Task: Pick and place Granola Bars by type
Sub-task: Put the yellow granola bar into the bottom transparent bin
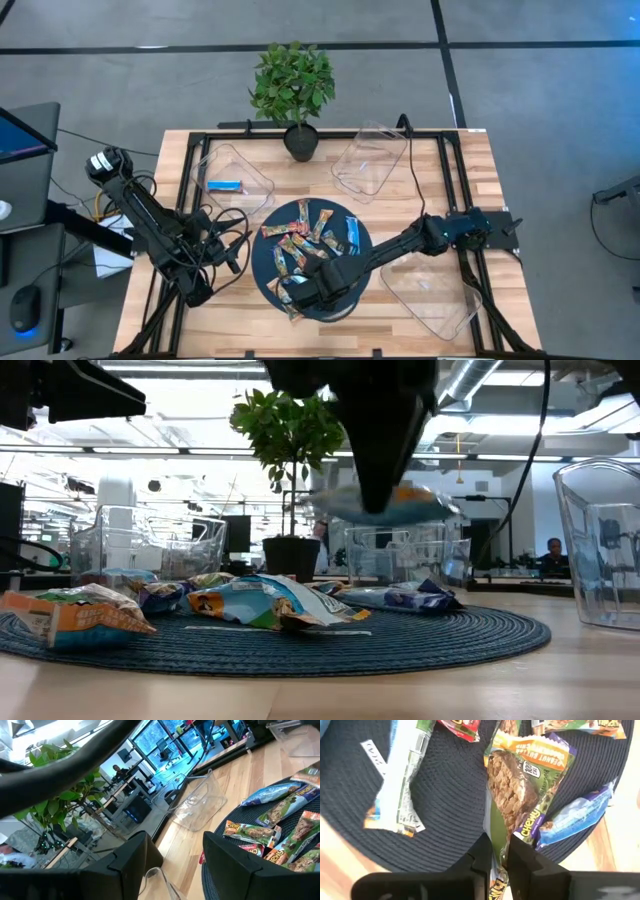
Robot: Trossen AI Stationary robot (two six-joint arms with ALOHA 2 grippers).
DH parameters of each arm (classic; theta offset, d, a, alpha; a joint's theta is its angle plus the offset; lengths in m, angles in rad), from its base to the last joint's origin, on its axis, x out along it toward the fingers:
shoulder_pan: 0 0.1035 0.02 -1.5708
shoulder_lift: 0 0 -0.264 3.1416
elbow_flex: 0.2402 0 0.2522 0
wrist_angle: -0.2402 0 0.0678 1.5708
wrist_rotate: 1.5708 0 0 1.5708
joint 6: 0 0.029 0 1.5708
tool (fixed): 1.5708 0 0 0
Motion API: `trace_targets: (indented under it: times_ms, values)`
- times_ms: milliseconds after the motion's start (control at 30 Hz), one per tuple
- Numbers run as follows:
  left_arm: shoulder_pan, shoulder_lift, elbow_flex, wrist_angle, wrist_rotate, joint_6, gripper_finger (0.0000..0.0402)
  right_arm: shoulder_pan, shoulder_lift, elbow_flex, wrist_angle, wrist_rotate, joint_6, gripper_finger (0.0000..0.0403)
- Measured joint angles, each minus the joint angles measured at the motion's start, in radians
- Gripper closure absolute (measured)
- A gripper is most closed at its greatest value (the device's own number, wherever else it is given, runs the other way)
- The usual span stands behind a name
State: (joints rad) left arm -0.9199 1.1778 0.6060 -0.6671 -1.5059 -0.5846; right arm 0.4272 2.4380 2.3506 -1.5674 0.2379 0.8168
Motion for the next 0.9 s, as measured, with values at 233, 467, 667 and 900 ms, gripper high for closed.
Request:
trace_targets:
  times_ms: [233,467,667,900]
  values:
    - [0.000,0.000,0.000,0.000,0.000,0.000,0.0212,0.033,-0.080,-0.001,-0.002,0.025,0.057,0.0375]
    - [0.000,0.000,0.000,0.000,0.000,0.000,0.0212,0.070,-0.132,-0.001,-0.003,0.029,0.107,0.0378]
    - [0.000,0.000,0.000,0.000,0.000,0.000,0.0212,0.094,-0.147,-0.001,-0.004,0.026,0.099,0.0392]
    - [0.000,0.000,0.000,0.000,0.001,0.000,0.0212,0.124,-0.199,-0.018,-0.002,0.068,0.057,0.0386]
